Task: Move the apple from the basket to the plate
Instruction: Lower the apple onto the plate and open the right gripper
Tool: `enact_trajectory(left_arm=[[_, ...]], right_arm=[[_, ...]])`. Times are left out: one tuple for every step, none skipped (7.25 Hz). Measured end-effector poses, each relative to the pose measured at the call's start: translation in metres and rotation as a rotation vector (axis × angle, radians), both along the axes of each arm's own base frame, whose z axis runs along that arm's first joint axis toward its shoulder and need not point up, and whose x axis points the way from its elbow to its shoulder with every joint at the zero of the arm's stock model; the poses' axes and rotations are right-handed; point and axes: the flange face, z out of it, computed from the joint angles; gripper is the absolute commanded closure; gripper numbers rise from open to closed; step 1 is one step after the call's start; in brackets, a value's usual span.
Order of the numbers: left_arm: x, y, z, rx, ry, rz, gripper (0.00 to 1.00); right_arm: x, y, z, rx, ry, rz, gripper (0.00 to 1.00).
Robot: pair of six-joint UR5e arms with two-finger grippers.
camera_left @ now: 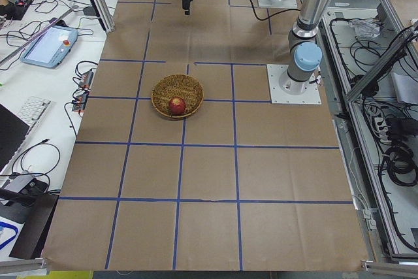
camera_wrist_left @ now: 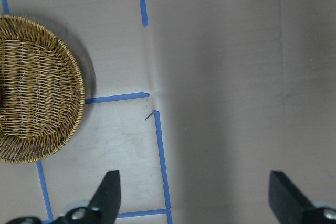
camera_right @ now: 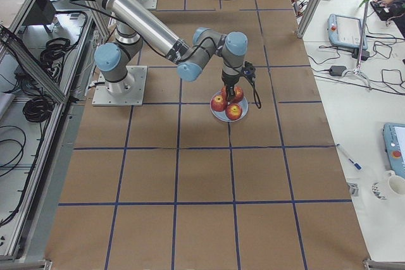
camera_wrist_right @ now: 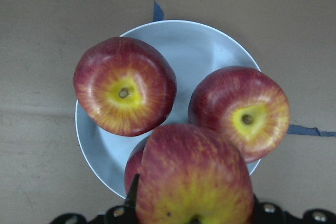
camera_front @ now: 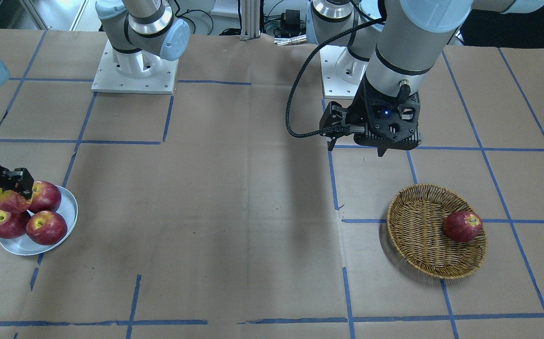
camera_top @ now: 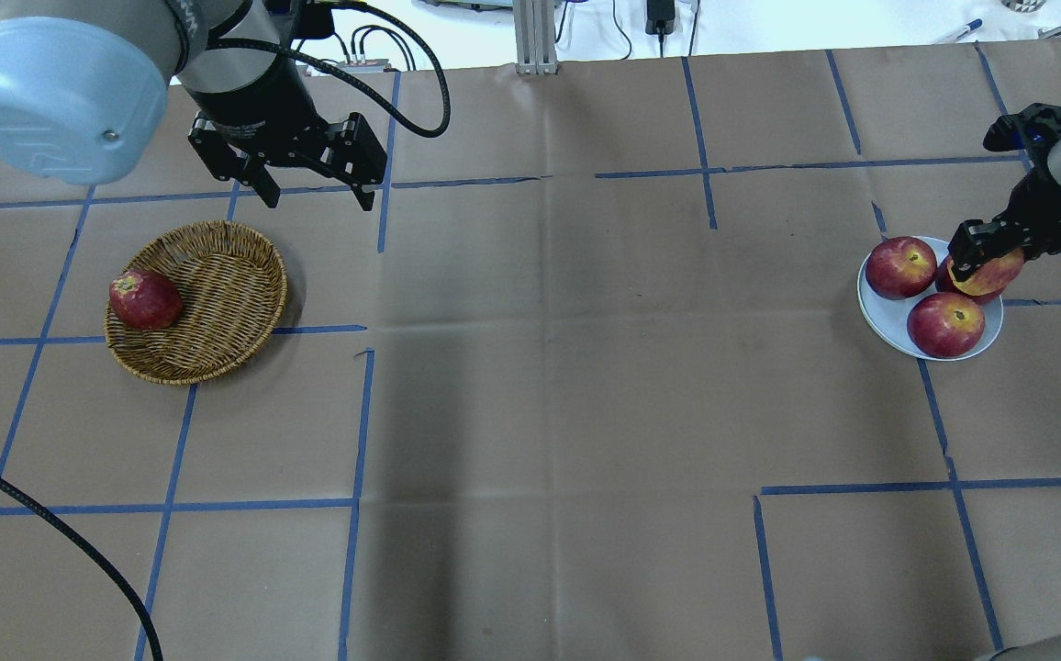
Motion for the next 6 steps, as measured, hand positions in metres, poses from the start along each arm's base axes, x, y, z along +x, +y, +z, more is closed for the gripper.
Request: enact_trajectory(left_arm=[[0.0, -0.0001, -0.0002, 0.0, 0.0, 0.0, 0.02], [0.0, -0.0003, -0.0006, 0.001, 0.0, 0.0, 0.02], [-0.0001, -0.0005, -0.001, 0.002, 0.0, -0.001, 0.02], [-0.0001, -0.0006, -0.0011, 0.002, 0.0, -0.001, 0.02], [-0.0001, -0.0006, -0.0012, 0.002, 0.0, -0.002, 0.02], [-0.0001, -0.0006, -0.0013, 0.002, 0.0, -0.002, 0.02]], right_arm=[[-0.0008, -0.0015, -0.0044, 0.001, -0.001, 0.0, 0.39], [-0.001, -0.0037, -0.0085, -0.002, 0.001, 0.0, 0.28], [-0.0003, -0.0051, -0.0102, -0.005, 0.002, 0.002, 0.29], [0.0014, -0.0063, -0.0095, -0.01, 0.002, 0.003, 0.29], [0.0035, -0.0074, -0.0087, -0.017, -0.004, 0.004, 0.1], [0.0046, -0.0084, -0.008, -0.024, -0.009, 0.006, 0.0]])
